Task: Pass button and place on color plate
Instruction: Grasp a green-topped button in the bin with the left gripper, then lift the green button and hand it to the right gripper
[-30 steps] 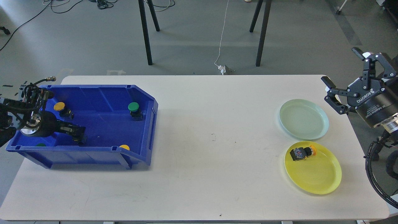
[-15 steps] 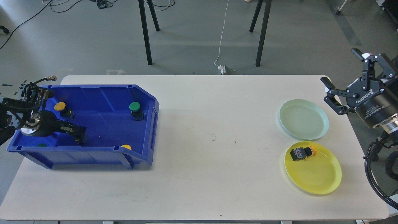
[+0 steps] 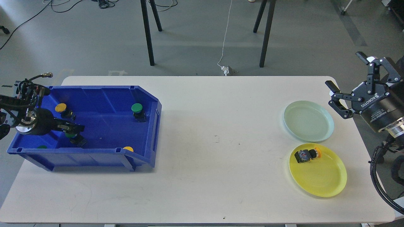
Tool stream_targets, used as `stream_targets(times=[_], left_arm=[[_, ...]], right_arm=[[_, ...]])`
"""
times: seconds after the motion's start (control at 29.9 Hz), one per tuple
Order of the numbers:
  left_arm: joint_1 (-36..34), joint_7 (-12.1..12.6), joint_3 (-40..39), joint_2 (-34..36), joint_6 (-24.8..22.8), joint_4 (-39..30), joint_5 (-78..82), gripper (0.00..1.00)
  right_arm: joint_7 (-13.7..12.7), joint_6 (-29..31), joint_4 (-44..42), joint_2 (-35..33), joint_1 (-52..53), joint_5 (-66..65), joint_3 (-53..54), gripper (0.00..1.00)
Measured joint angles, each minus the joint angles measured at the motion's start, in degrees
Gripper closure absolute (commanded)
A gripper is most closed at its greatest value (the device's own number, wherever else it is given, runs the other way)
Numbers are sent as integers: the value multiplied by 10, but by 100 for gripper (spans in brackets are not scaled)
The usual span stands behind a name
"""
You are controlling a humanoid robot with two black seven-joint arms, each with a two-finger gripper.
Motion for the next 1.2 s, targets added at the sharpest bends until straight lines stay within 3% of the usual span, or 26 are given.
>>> stream_targets(times=[0.5, 0.83, 0.9, 0.97, 1.0, 1.2], left_arm=[[10, 0, 2, -2, 0, 6, 2, 35], [20, 0, 2, -5, 0, 10, 3, 41], [23, 0, 2, -5, 0, 10, 3, 55], [24, 0, 2, -6, 0, 10, 3, 90], [24, 0, 2, -6, 0, 10, 3, 98], [19, 0, -1, -6, 3, 10, -1, 100]], right_arm=[[0, 1, 0, 0, 0, 0, 0, 0], [1, 1, 0, 0, -4, 0, 0, 0], [1, 1, 0, 0, -6, 0, 0, 0], [2, 1, 0, 0, -7, 0, 0, 0], [2, 1, 0, 0, -7, 0, 0, 0], [3, 1, -1, 0, -15, 0, 1, 0]])
